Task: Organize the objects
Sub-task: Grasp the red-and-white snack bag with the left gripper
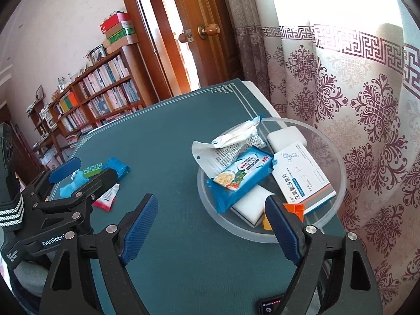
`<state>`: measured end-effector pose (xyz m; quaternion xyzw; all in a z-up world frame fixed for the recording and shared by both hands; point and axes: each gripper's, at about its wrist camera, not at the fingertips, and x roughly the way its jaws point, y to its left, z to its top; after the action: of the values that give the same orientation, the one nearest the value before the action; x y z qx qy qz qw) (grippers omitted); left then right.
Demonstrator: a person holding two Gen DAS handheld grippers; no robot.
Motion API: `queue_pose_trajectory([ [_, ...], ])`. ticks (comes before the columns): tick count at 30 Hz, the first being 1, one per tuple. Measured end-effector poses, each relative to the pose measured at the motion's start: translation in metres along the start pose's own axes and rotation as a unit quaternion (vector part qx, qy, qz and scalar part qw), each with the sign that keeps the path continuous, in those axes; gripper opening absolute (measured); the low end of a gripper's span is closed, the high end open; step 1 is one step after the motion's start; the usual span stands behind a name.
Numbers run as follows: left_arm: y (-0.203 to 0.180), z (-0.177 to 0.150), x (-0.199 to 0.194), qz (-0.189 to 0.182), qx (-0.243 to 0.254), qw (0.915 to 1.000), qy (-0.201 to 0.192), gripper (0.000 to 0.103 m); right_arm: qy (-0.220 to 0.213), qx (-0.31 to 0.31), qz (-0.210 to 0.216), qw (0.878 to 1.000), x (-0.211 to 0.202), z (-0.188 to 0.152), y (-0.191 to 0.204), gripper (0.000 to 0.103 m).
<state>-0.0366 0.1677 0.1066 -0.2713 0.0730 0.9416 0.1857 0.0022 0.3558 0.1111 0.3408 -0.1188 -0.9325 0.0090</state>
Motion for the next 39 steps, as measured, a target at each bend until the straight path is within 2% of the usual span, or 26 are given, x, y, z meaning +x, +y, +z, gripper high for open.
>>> queue_pose_trajectory([
  [8,0.049,-0.014,-0.006,0.024,-0.040,0.9989,0.005,0.102,0.023,-0.012,0.025,0.999,0.020,-0.009,0.036,0.089],
  [17,0.102,-0.037,0.001,0.062,-0.074,0.9949,0.029,0.102,0.053,-0.043,0.042,0.997,0.043,-0.027,0.074,0.089],
  [30,0.115,-0.059,0.051,0.052,-0.087,0.9898,0.100,0.102,0.085,-0.049,0.054,0.994,0.067,-0.041,0.085,0.088],
  [32,0.114,-0.060,0.057,0.054,-0.087,0.9889,0.108,0.100,0.086,-0.050,0.054,0.994,0.069,-0.041,0.086,0.088],
  [39,0.112,-0.066,0.073,0.035,-0.088,0.9869,0.131,0.069,0.090,-0.045,0.058,0.993,0.078,-0.036,0.088,0.085],
])
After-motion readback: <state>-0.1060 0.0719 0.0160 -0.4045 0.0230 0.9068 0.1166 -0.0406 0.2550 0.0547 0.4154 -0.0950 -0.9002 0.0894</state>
